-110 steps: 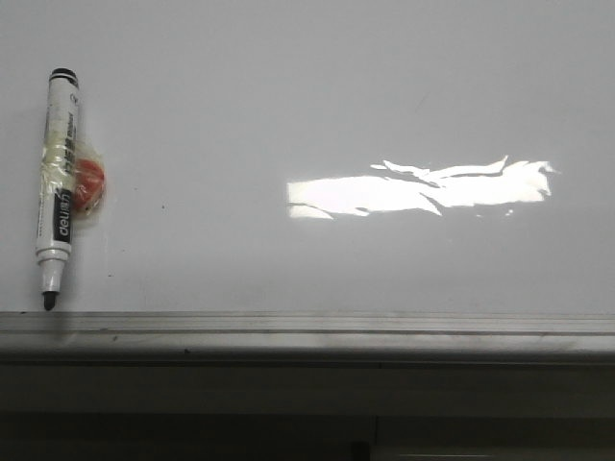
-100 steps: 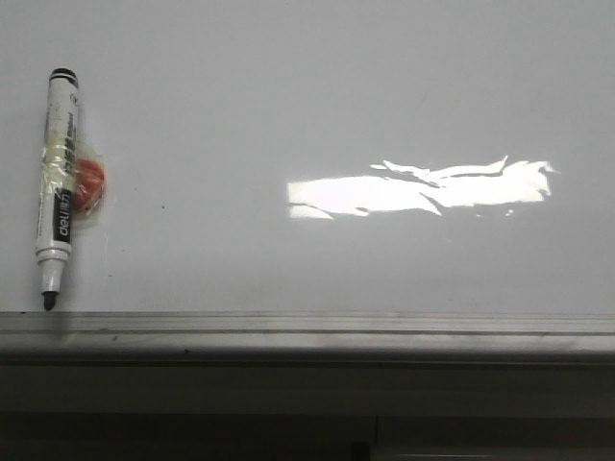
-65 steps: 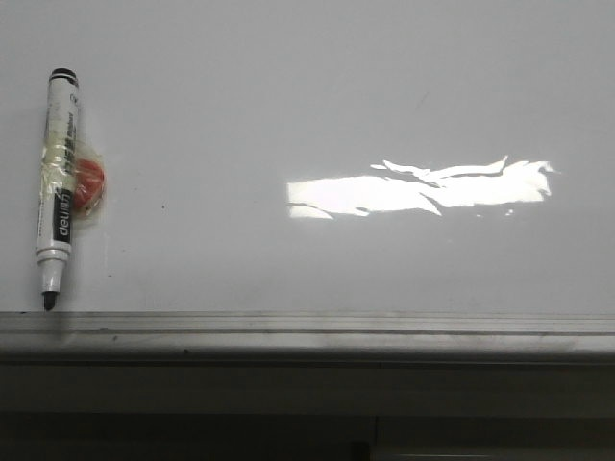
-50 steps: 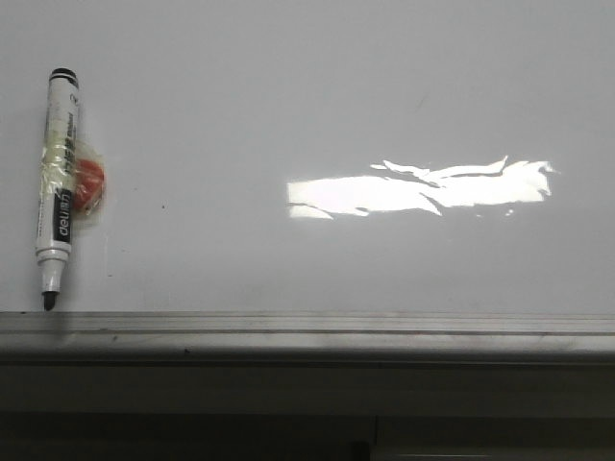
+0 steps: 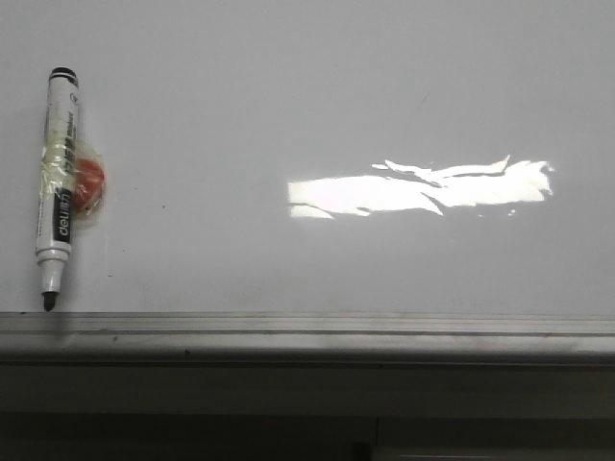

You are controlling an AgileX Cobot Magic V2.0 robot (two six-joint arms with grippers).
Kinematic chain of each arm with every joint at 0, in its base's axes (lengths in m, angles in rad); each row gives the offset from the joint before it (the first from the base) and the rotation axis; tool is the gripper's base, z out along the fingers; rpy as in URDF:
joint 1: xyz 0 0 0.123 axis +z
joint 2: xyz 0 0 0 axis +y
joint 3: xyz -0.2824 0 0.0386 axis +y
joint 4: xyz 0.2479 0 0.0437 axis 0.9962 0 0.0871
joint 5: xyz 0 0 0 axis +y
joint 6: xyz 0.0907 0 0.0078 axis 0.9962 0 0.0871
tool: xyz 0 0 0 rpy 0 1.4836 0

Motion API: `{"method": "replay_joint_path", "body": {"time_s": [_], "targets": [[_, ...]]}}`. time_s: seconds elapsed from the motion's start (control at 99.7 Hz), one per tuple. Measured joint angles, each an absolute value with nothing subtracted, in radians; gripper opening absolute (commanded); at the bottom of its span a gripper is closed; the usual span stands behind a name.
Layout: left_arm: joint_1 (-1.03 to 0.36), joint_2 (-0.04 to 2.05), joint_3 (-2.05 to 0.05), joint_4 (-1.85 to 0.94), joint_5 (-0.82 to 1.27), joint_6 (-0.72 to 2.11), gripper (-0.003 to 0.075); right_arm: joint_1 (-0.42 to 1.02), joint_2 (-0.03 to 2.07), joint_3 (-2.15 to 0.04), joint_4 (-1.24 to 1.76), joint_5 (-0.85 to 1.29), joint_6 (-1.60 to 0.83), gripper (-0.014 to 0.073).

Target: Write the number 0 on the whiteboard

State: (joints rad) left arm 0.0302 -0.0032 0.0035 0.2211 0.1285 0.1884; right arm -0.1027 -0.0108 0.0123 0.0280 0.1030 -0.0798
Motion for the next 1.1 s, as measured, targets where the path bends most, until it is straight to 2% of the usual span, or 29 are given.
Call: {"method": "replay_joint_path", "body": {"time_s": [0.14, 0.291, 0.471, 0.592, 0.652, 0.702, 0.762, 0.863, 0.983, 1.103], "targets": [[0.03, -0.003, 0.004, 0.211, -0.036, 0.19, -0.002, -0.103, -0.011, 0.012, 0.03, -0.034, -0.08, -0.0069], [0.03, -0.003, 0.004, 0.211, -0.115, 0.191, -0.002, -0.103, -0.011, 0.012, 0.037, -0.142, -0.074, -0.0069], [0.03, -0.003, 0.004, 0.181, -0.188, 0.176, -0.002, -0.103, -0.011, 0.012, 0.113, -0.165, 0.106, -0.0069], [0.03, -0.003, 0.004, 0.078, -0.309, 0.0, -0.002, -0.103, -0.011, -0.047, 0.125, 0.035, 0.145, -0.0068], [0.03, -0.003, -0.002, 0.068, -0.301, -0.041, -0.002, -0.103, -0.011, -0.114, 0.127, 0.175, 0.151, -0.0069], [0.03, -0.003, -0.033, 0.063, -0.216, -0.06, -0.002, -0.103, -0.008, -0.184, 0.129, 0.278, 0.151, -0.0068], [0.03, 0.004, -0.089, 0.024, -0.019, -0.09, -0.002, -0.102, 0.012, -0.278, 0.134, 0.421, 0.153, -0.0069], [0.03, 0.069, -0.188, -0.232, 0.187, -0.166, -0.002, -0.089, 0.076, -0.403, 0.151, 0.622, 0.153, -0.0068], [0.03, 0.148, -0.243, -0.535, 0.251, -0.191, -0.002, -0.056, 0.1, -0.461, 0.157, 0.685, 0.153, -0.0069], [0.03, 0.186, -0.249, -0.638, 0.198, -0.196, -0.002, -0.029, 0.104, -0.466, 0.157, 0.683, 0.153, -0.0069]]}}
